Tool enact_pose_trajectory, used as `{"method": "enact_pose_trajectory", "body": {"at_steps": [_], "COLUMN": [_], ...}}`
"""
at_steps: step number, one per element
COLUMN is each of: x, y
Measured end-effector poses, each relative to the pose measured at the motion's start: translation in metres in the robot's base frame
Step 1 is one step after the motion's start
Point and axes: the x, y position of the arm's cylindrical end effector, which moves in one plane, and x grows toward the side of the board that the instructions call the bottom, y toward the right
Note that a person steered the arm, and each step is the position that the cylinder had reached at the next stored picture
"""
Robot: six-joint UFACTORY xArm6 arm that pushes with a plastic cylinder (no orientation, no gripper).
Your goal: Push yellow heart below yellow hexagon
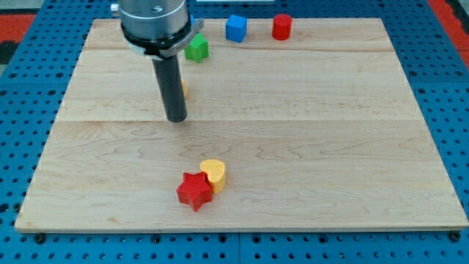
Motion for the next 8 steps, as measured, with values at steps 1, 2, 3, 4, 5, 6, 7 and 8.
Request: {"method": "enact_pose_trajectory", "body": {"at_steps": [1, 2, 3, 4, 5, 6, 7, 8], "x": [-0.039, -0.057, -0.073, -0.004, 0.069, 0.125, 0.166, 0.154], "y": [-0.019, 0.008, 0.012, 0.037, 0.126, 0.178, 0.154, 0.091]}}
